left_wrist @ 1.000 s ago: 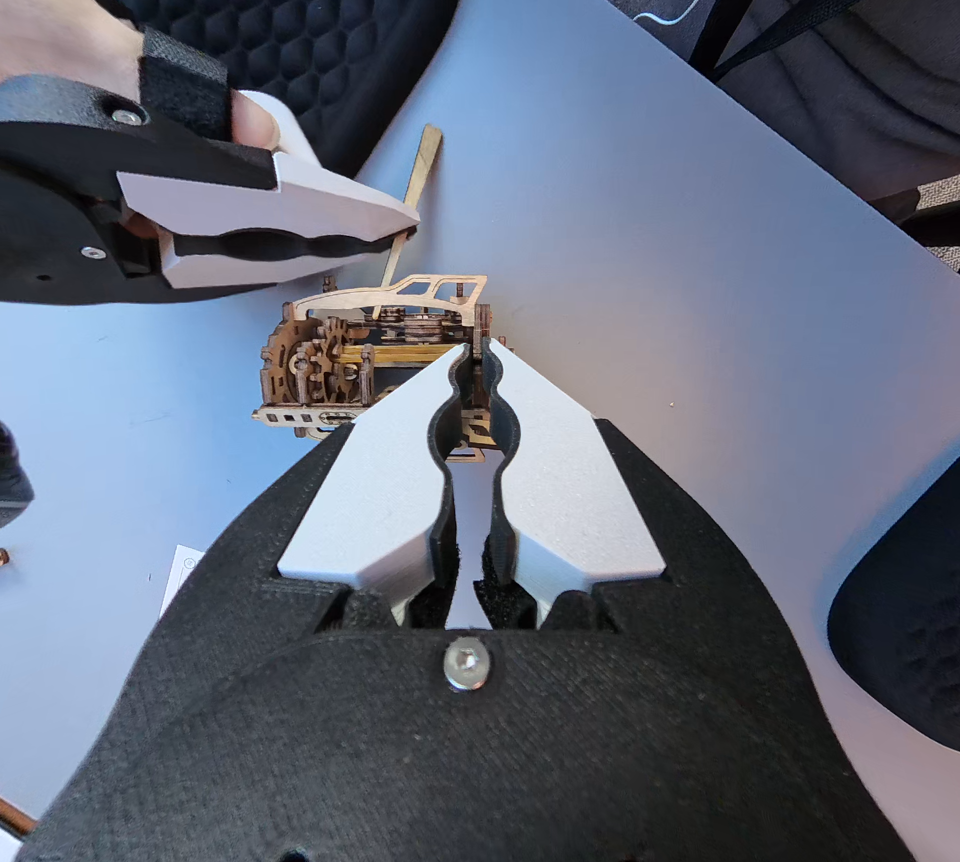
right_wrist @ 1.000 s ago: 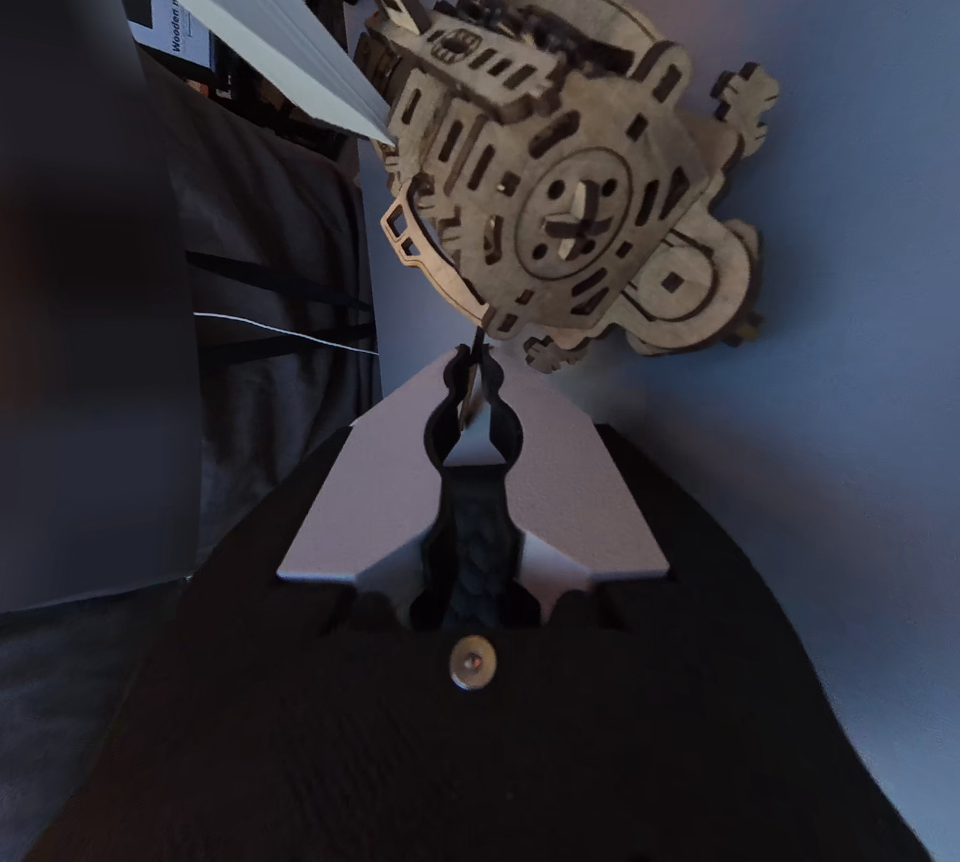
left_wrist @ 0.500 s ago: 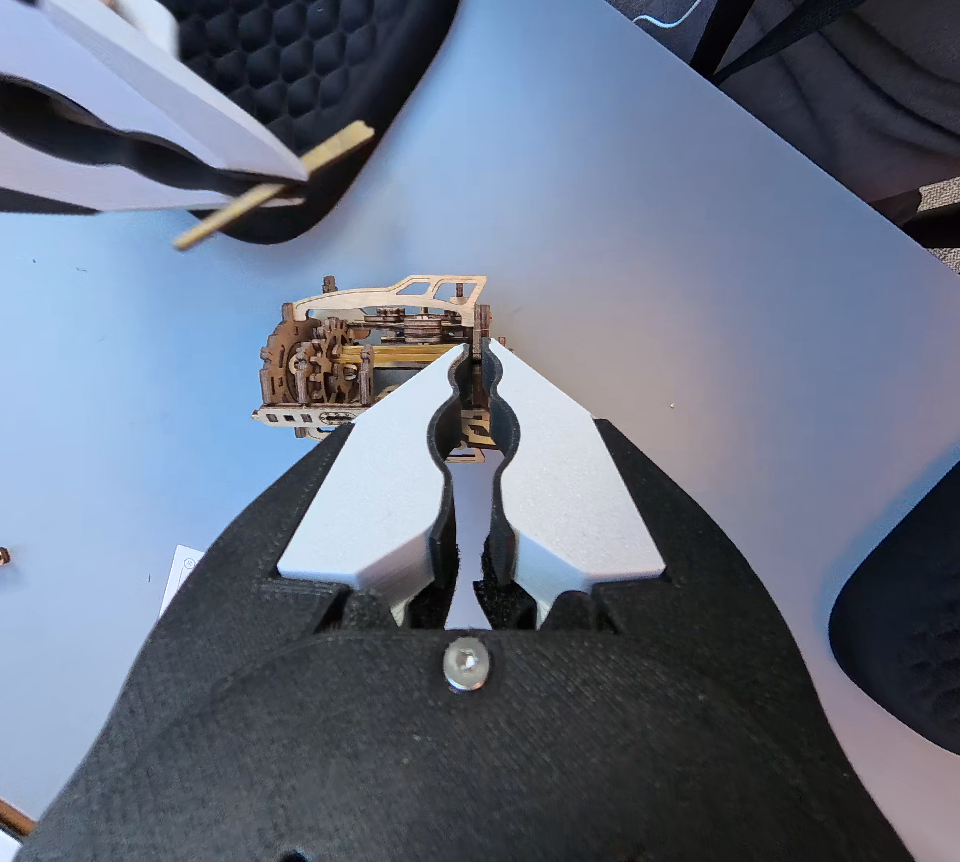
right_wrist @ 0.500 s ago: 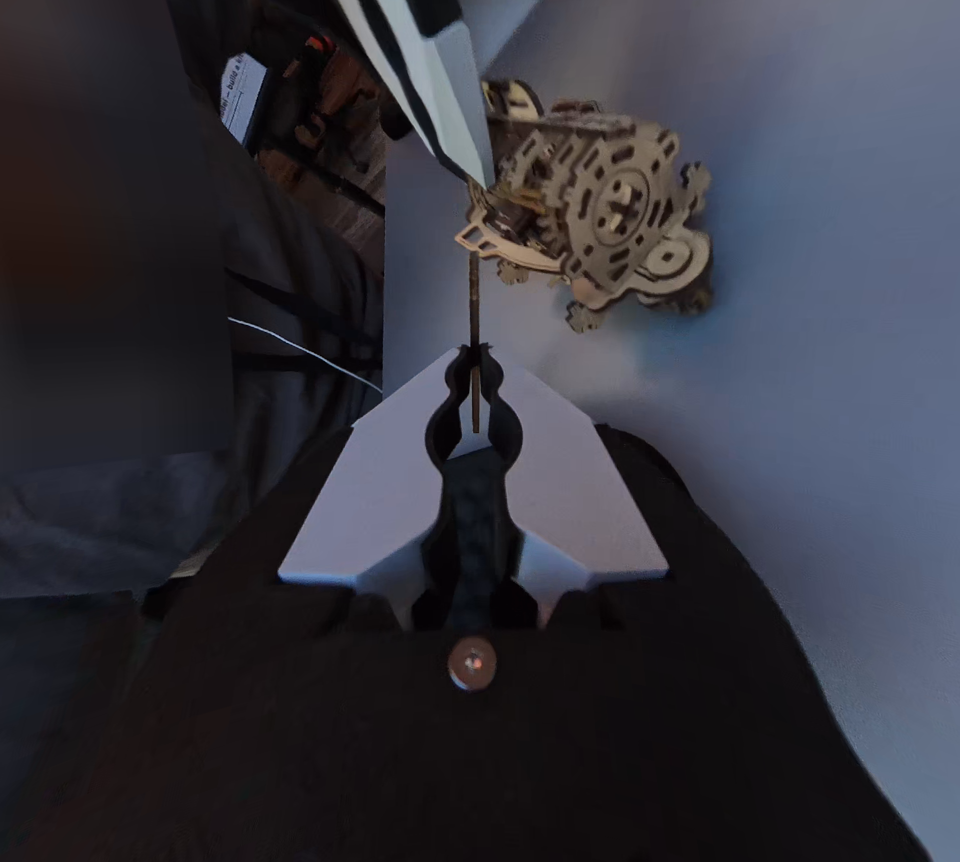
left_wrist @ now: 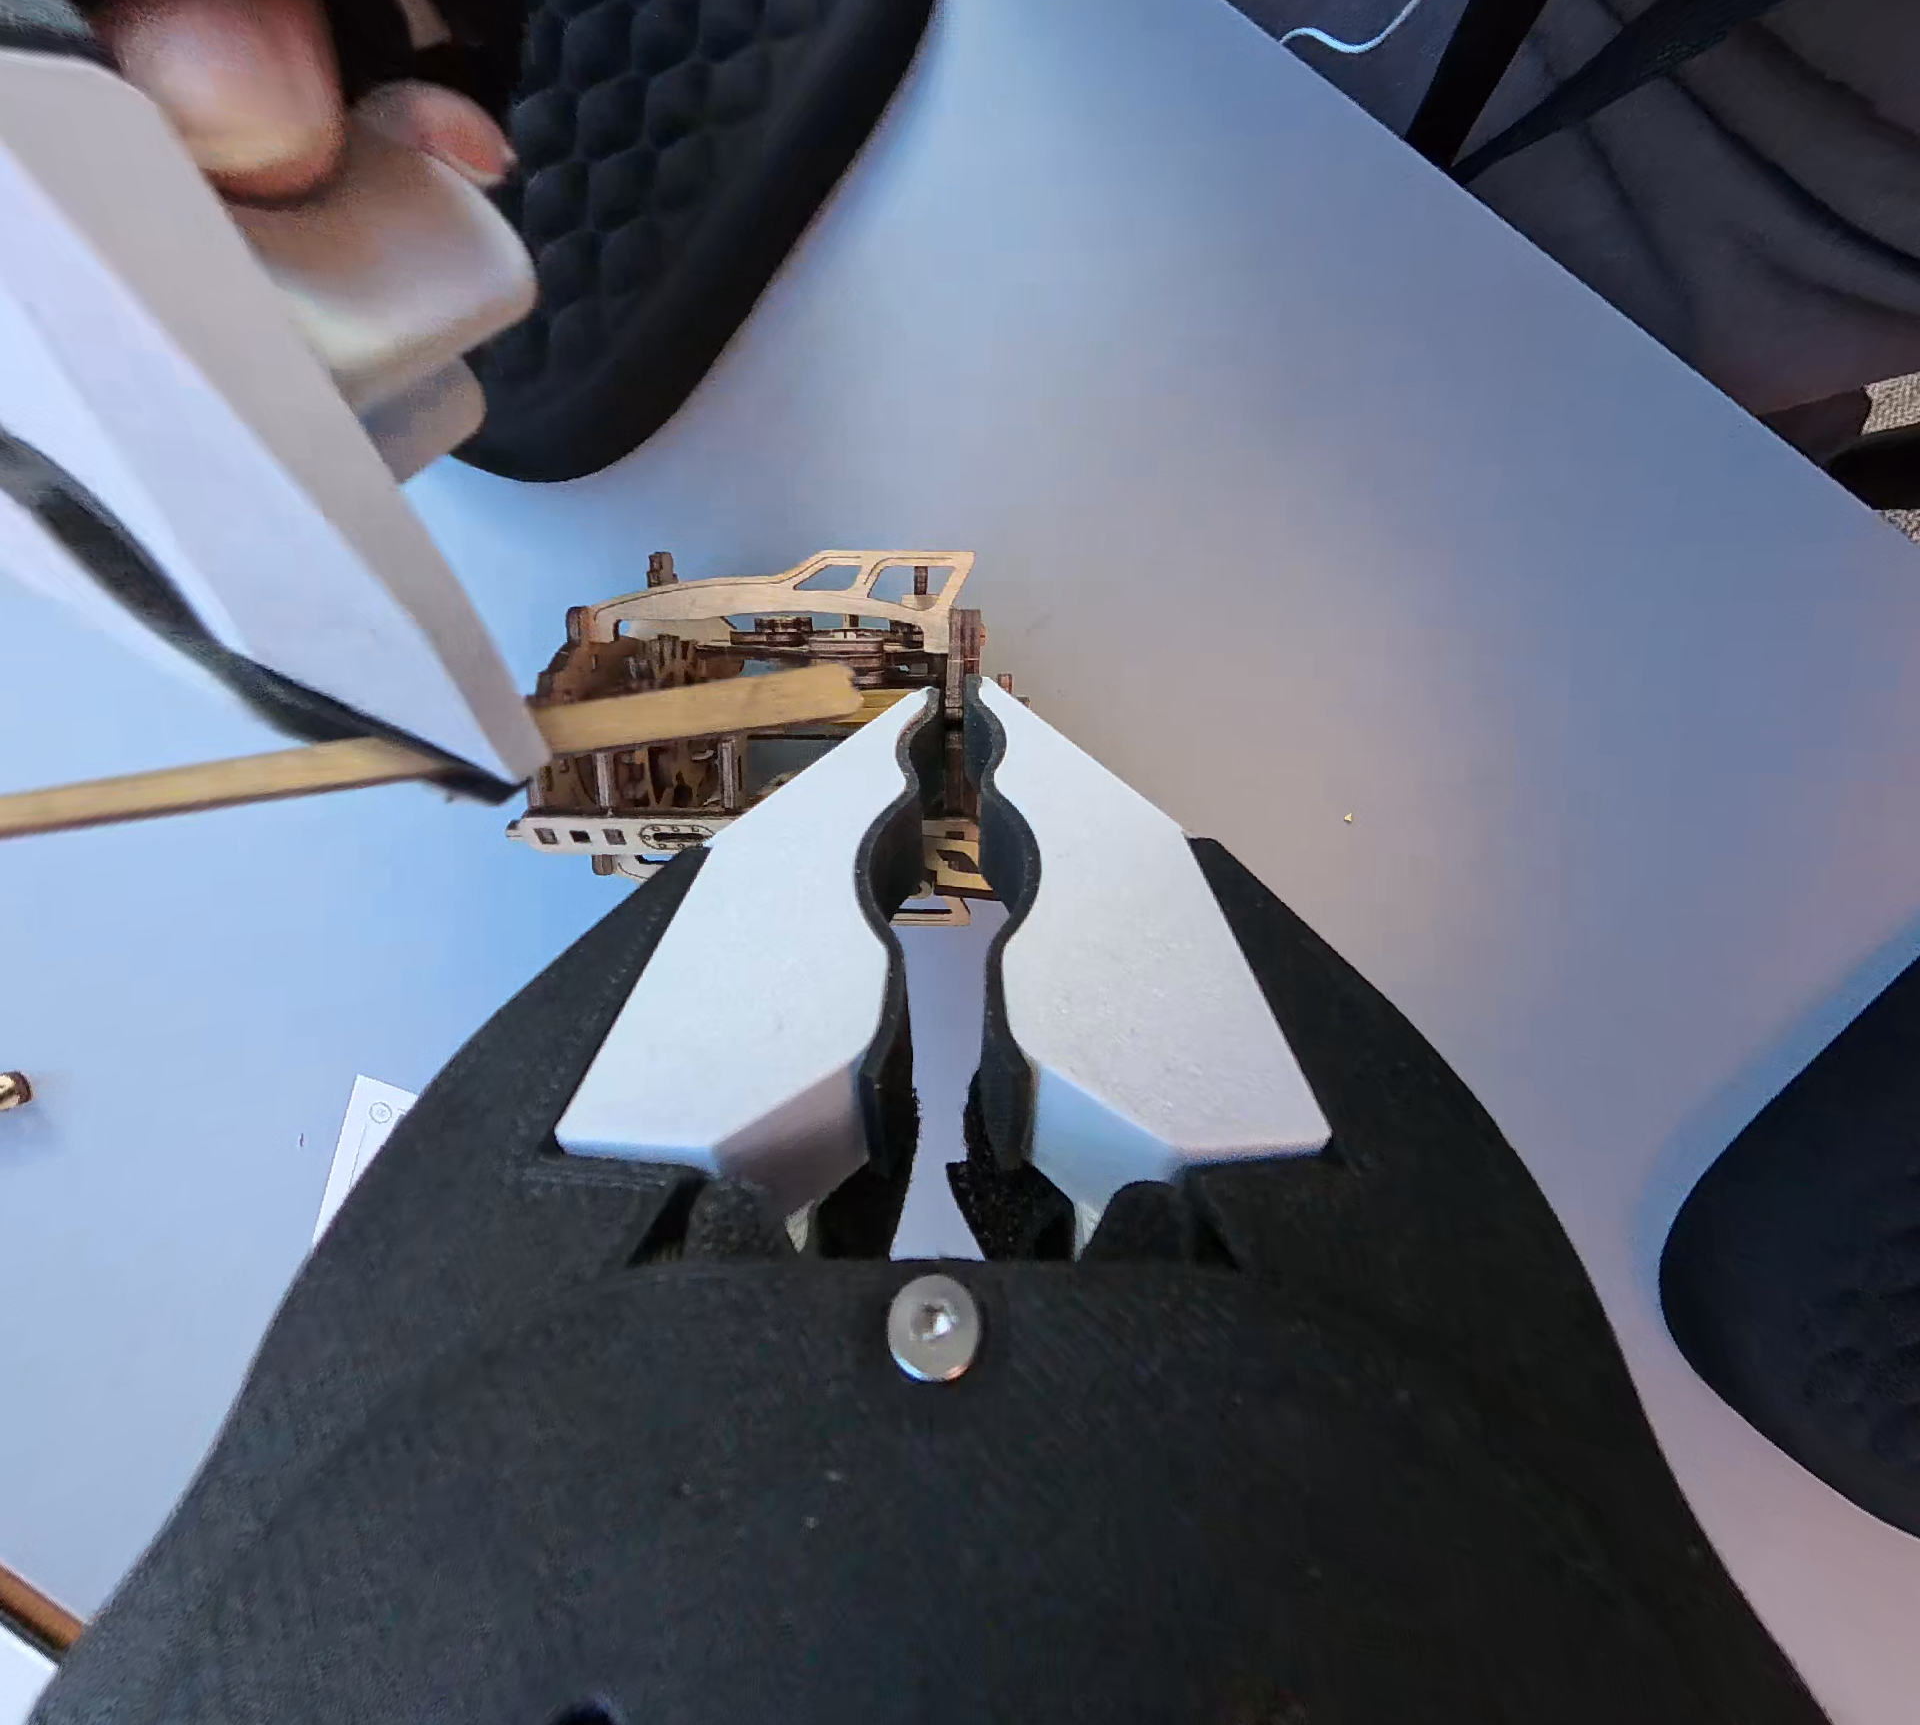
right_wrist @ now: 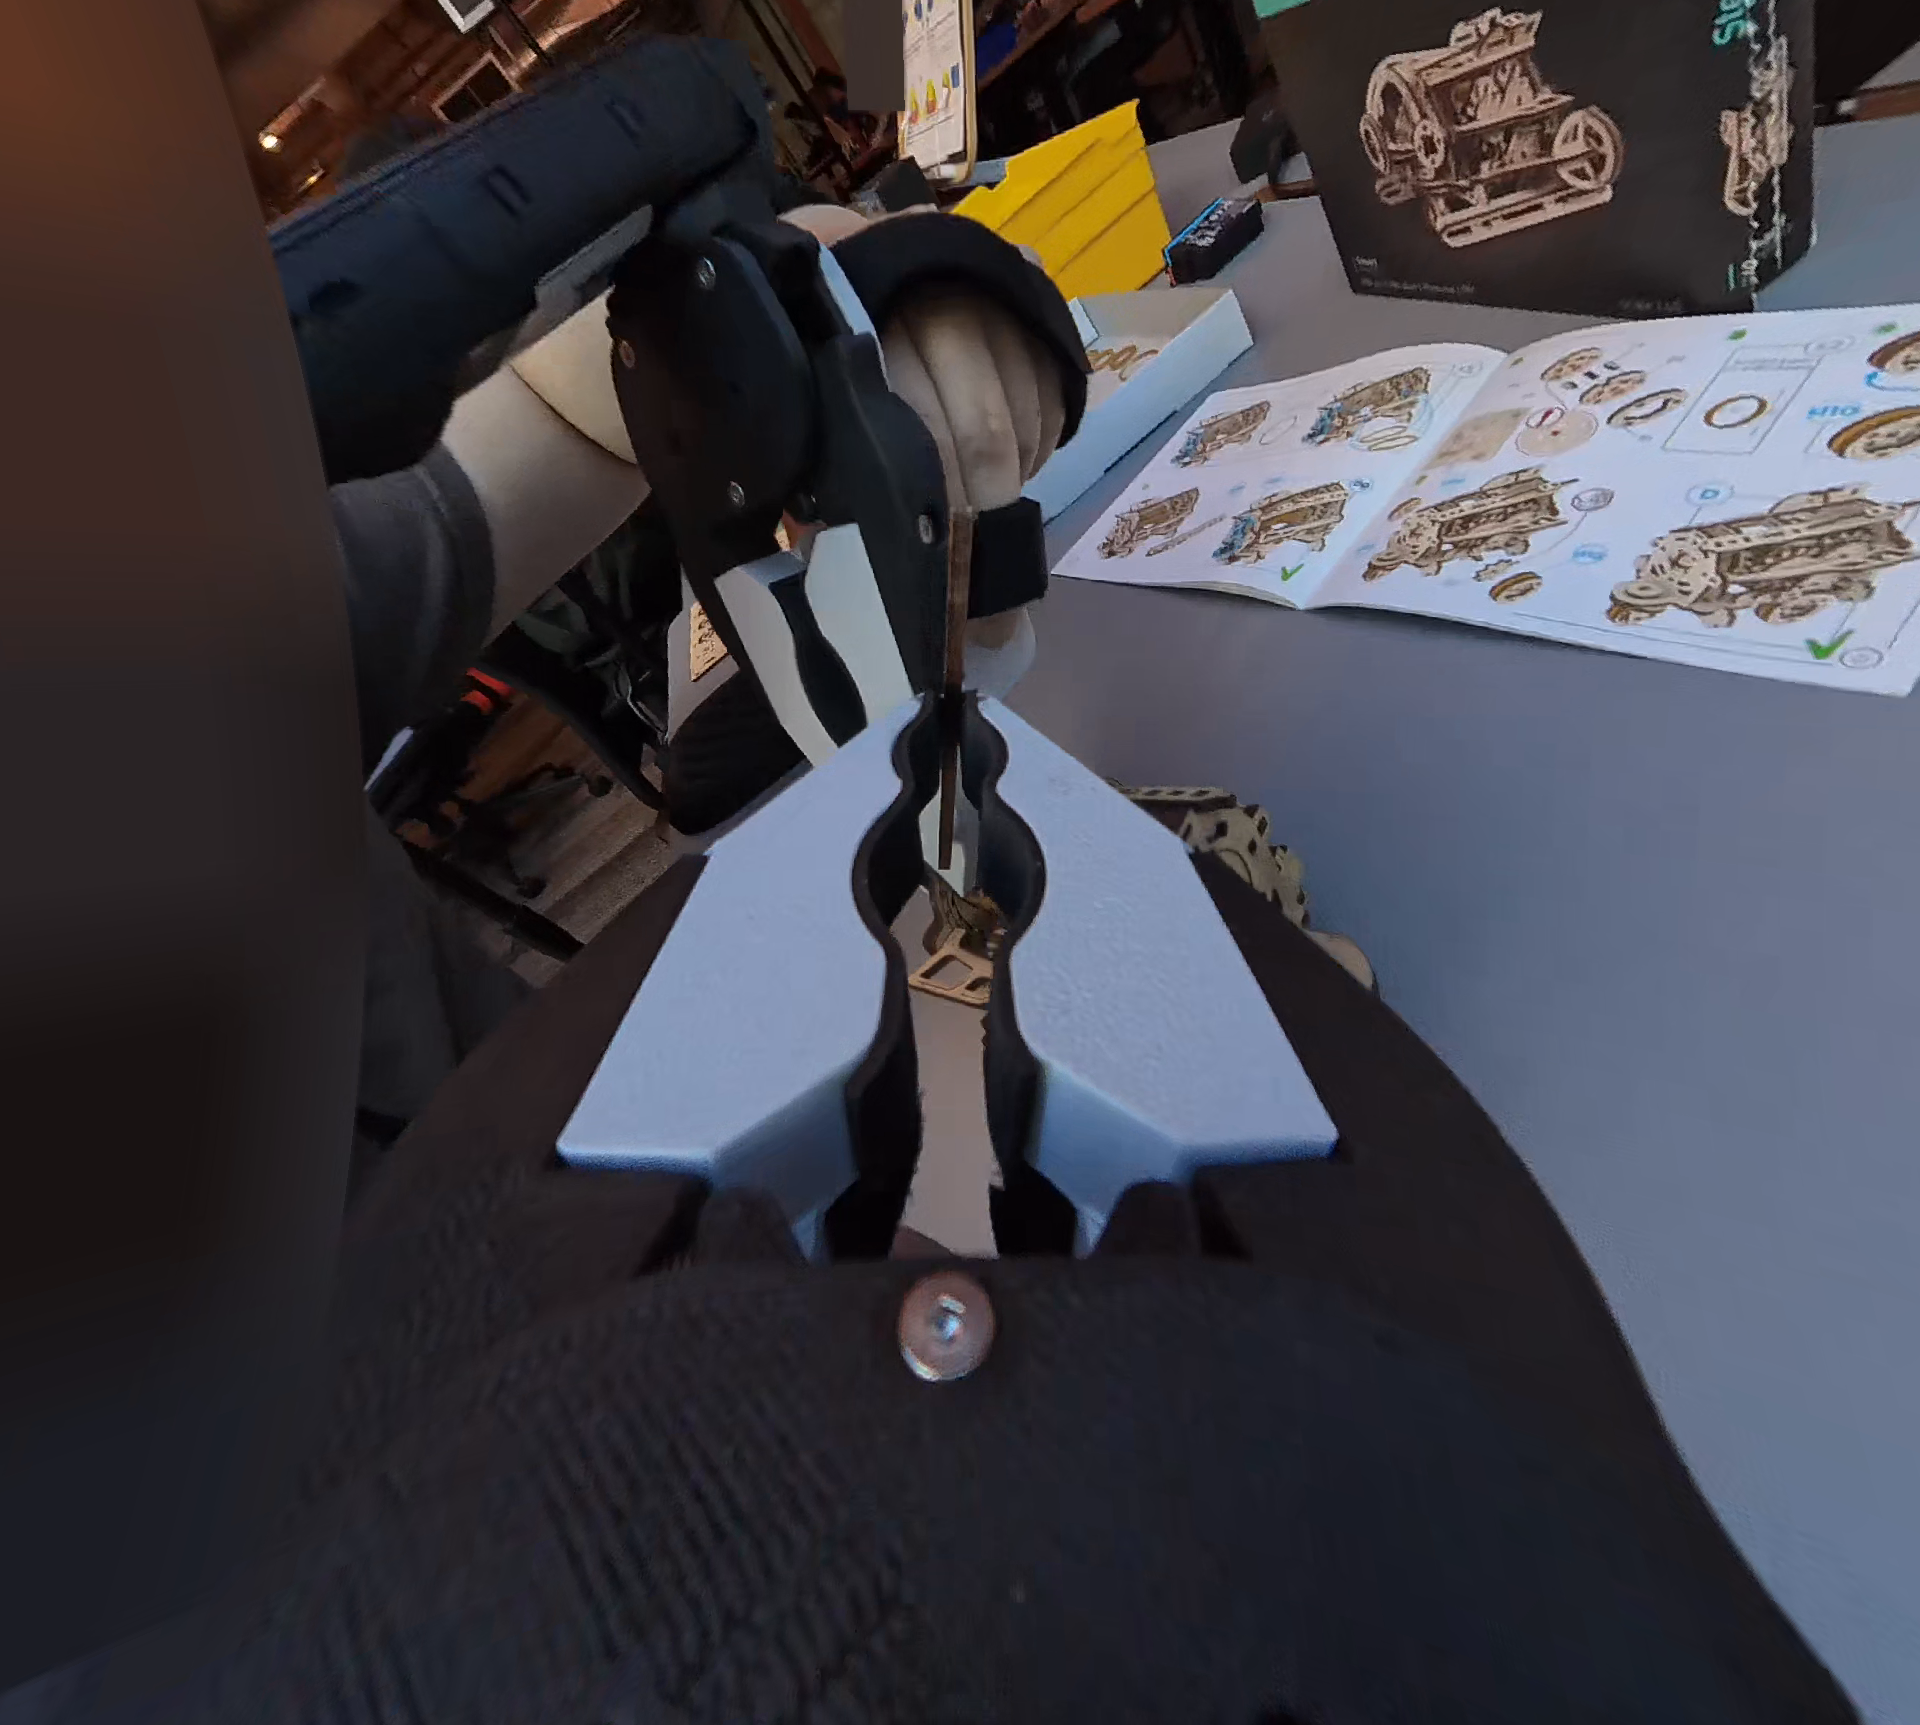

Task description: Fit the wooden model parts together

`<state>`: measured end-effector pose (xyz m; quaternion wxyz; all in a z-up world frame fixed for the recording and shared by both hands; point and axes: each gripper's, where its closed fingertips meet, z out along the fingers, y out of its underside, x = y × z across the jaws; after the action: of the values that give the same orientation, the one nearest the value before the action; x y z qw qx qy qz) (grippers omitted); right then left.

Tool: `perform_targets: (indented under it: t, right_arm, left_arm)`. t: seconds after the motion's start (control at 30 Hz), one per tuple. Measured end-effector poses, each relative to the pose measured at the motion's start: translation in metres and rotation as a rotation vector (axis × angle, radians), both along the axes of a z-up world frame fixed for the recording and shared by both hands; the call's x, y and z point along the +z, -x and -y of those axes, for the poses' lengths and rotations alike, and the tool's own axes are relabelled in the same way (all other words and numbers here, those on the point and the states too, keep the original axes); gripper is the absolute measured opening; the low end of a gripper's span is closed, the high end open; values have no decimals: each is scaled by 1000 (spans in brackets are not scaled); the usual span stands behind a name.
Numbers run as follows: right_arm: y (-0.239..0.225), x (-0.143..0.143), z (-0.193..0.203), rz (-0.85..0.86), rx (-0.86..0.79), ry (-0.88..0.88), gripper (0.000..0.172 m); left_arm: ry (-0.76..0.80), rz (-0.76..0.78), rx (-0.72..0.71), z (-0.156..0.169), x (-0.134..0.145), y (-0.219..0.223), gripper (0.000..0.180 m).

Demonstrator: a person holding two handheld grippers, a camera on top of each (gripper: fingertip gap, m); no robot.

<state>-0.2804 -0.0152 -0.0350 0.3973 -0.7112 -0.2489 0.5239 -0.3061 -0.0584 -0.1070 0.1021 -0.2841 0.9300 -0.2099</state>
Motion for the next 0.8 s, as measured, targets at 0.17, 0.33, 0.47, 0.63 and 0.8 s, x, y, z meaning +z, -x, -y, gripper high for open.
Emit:
perform_targets:
  t: [0.17, 0.33, 0.47, 0.63, 0.8]
  right_arm:
    - [1, -11, -1, 45, -64, 10, 0]
    - [2, -11, 1, 64, -115, 6, 0]
    - [4, -9, 5, 94, -139, -32, 0]
    - [8, -13, 5, 168, -156, -94, 0]
    - [9, -16, 5, 169, -167, -90, 0]
  left_arm:
    - [-3, 5, 10, 0, 0, 0, 0]
    - [-10, 17, 29, 0, 0, -1, 0]
    - [-3, 33, 52, -1, 0, -1, 0]
    - [9, 45, 69, -2, 0, -1, 0]
    - [15, 50, 76, -2, 0, -1, 0]
